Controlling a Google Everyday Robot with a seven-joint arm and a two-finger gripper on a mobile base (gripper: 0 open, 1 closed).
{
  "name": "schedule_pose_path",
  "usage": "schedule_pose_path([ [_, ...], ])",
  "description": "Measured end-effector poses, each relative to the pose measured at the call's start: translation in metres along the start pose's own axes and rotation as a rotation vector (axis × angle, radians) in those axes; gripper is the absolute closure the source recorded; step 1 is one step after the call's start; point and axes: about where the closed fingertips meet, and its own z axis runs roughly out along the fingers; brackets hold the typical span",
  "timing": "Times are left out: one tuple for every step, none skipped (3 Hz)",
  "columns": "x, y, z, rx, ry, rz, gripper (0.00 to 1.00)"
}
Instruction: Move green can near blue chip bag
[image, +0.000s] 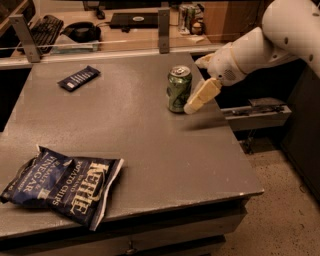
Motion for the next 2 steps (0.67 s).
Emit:
schedule_pose_path([
  [-0.017,-0.007,0.022,-0.027,-0.121,0.008,0.00],
  [-0.026,0.000,0.035,-0.067,-0.171,0.053,0.16],
])
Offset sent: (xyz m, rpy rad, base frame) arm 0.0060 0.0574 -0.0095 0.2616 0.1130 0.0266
